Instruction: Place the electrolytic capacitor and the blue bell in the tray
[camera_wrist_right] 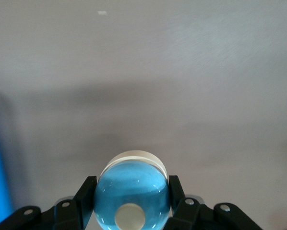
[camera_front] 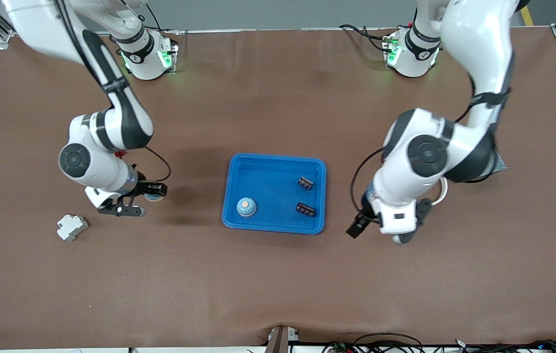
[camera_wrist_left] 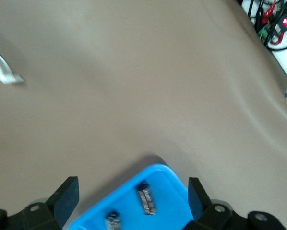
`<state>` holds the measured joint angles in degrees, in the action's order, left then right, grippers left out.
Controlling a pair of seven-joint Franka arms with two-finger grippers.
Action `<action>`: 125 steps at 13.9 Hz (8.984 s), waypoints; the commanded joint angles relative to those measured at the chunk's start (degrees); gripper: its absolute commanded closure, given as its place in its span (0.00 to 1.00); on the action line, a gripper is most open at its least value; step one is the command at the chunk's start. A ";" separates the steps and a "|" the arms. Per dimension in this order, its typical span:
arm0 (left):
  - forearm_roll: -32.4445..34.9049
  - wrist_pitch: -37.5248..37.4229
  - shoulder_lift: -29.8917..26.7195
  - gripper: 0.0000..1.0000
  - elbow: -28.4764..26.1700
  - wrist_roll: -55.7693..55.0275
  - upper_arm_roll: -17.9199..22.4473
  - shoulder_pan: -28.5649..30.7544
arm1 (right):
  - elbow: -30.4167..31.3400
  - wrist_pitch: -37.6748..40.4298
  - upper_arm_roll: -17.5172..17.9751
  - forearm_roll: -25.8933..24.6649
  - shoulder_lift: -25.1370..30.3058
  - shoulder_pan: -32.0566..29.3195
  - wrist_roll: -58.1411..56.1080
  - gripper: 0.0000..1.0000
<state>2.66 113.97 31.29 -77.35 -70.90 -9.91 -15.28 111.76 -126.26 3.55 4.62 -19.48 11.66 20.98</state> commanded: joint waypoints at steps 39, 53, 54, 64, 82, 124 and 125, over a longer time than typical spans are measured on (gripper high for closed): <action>-1.33 -31.34 -34.27 0.00 -10.98 71.86 14.83 13.88 | -9.98 -13.93 -0.56 -9.63 -17.78 26.83 44.59 1.00; -1.78 -33.91 -34.98 0.00 -11.07 71.78 13.51 13.88 | -21.83 -0.23 -0.56 -6.39 -17.26 21.13 31.26 0.00; -1.78 -33.73 -34.98 0.00 -11.07 71.34 13.42 13.53 | -22.98 1.35 -0.56 -5.16 -17.08 19.82 27.92 0.00; -1.87 -31.01 -35.33 0.00 -13.00 65.54 8.15 13.61 | -27.03 19.71 -1.88 -5.85 -7.78 -2.22 -19.52 0.00; -1.96 -32.42 -38.50 0.00 -14.59 66.24 6.74 13.96 | -32.48 36.08 -2.32 -5.50 13.32 -13.50 -20.81 0.00; -3.37 -30.57 -39.03 0.00 -13.27 67.30 6.92 15.37 | -29.50 31.87 -3.55 -7.52 17.37 -15.61 -21.16 0.00; -3.02 -30.74 -38.85 0.00 -12.92 67.21 6.92 15.28 | -29.50 31.69 -3.55 -7.43 17.37 -15.61 -21.15 0.00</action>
<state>0.32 83.38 -8.04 -91.81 -4.40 -2.95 -0.35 81.64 -94.02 -0.56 -2.43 -2.75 -3.15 -0.14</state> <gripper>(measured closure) 0.000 0.000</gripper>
